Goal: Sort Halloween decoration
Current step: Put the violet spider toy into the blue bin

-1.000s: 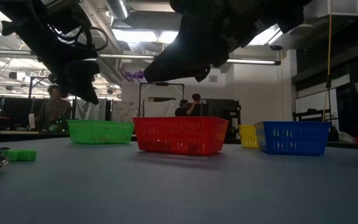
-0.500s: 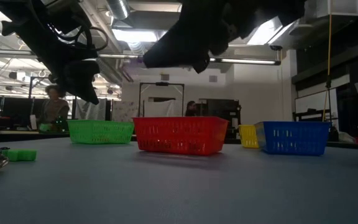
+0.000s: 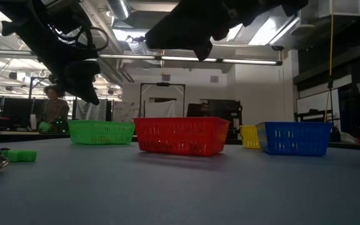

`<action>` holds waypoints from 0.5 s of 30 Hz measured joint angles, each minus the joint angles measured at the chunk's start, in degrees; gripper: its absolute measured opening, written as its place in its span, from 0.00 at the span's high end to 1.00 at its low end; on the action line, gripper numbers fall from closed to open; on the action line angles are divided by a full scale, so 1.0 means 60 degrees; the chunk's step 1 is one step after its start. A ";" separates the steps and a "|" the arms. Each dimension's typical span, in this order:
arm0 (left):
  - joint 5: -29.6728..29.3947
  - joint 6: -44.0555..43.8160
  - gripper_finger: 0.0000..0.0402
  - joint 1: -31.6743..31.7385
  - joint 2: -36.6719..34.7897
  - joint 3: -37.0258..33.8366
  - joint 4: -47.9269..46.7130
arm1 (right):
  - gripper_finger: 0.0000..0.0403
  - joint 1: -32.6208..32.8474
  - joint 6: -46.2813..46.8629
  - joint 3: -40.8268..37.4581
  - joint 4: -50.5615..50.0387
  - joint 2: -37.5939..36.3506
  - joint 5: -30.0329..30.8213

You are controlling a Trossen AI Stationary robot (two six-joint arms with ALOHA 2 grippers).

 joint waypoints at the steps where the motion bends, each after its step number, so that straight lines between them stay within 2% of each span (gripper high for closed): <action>1: 0.0000 -0.0004 0.48 -0.0003 0.0000 0.0004 0.0003 | 0.88 0.0000 0.0000 0.0000 -0.0060 -0.0067 0.0000; 15: 0.0087 -0.0004 0.48 -0.0001 0.0004 0.0000 -0.0004 | 0.88 0.0000 0.0000 0.0000 0.1462 -0.0429 0.0164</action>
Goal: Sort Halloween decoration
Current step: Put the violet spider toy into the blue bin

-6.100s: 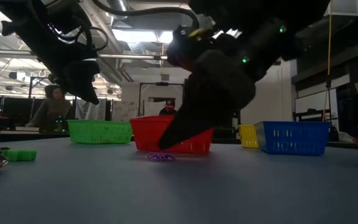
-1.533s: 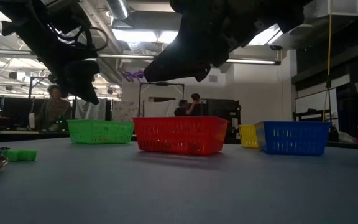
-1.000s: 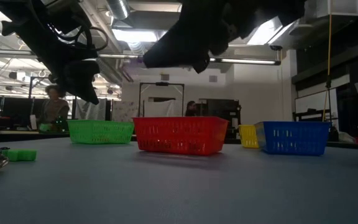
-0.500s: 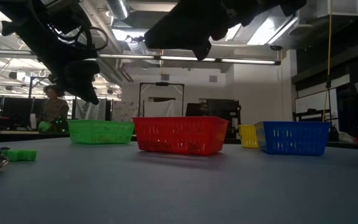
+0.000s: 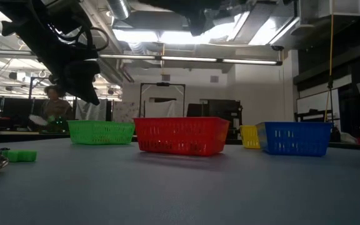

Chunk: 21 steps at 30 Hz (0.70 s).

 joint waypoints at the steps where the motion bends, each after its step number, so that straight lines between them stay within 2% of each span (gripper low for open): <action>1: 0.0034 -0.0002 0.48 -0.0001 -0.0003 0.0002 0.0007 | 0.88 0.0000 -0.0001 0.0000 0.0132 0.0000 0.0004; 6: 0.0134 0.0000 0.48 0.0001 0.0000 0.0000 0.0004 | 0.88 0.0000 0.0000 -0.0004 0.0538 0.0007 0.0431; 21: 0.0131 0.0000 0.48 -0.0002 0.0000 0.0004 0.0007 | 0.88 0.0000 -0.0095 -0.0002 0.1742 -0.0033 0.0681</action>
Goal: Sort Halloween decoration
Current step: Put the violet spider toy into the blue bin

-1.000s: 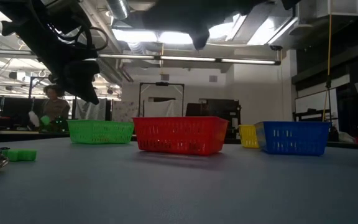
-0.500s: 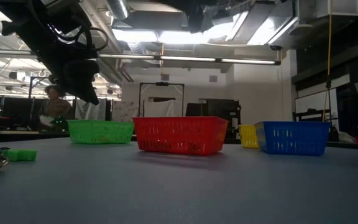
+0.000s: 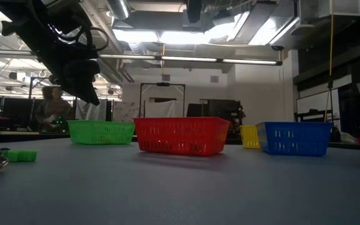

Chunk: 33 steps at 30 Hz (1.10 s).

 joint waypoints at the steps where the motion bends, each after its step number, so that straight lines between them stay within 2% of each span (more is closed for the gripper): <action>1: 0.0000 0.0000 0.48 0.0000 0.0000 -0.0003 -0.0003 | 0.88 0.0000 -0.0125 -0.0001 -0.0028 -0.0033 0.0000; 5: -0.0004 0.0000 0.48 0.0004 -0.0004 0.0000 -0.0004 | 0.88 0.0000 -0.0403 -0.0134 0.0020 -0.0380 0.0007; 9: -0.0006 0.0000 0.48 0.0003 -0.0003 -0.0004 0.0018 | 0.88 0.0000 -0.0435 -0.0882 0.0097 -0.1191 0.0220; 20: -0.0004 0.0000 0.48 0.0000 0.0000 -0.0004 0.0014 | 0.88 0.0000 0.0056 -0.4408 0.0143 -0.4685 0.1369; 26: -0.0007 0.0000 0.48 0.0002 0.0000 -0.0004 0.0015 | 0.88 0.0000 0.0170 -0.6397 -0.0028 -0.6758 0.1645; 33: -0.0004 0.0000 0.48 0.0004 0.0000 -0.0004 0.0015 | 0.88 0.0000 0.0214 -0.7864 -0.0552 -0.8306 0.1647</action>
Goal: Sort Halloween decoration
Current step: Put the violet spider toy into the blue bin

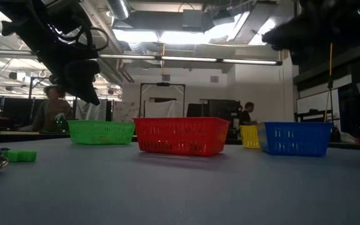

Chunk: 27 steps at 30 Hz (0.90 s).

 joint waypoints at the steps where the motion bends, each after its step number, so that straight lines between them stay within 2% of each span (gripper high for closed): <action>1: 0.0000 0.0000 0.48 0.0000 0.0000 0.0000 -0.0003 | 0.88 0.0000 0.0060 -0.0103 -0.0236 -0.0146 0.0000; 12: 0.0000 0.0000 0.48 0.0000 0.0000 0.0000 -0.0004 | 0.88 0.0000 0.0928 -0.0272 -0.3918 -0.0499 0.0029; 18: -0.0002 0.0000 0.48 -0.0002 0.0000 0.0000 -0.0004 | 0.88 0.0000 0.1964 -0.0272 -0.5533 -0.0495 0.0724; 27: 0.0014 0.0020 0.48 0.0000 -0.0003 0.0001 0.0110 | 0.88 0.0000 0.2471 -0.0272 -0.5885 -0.0495 0.0699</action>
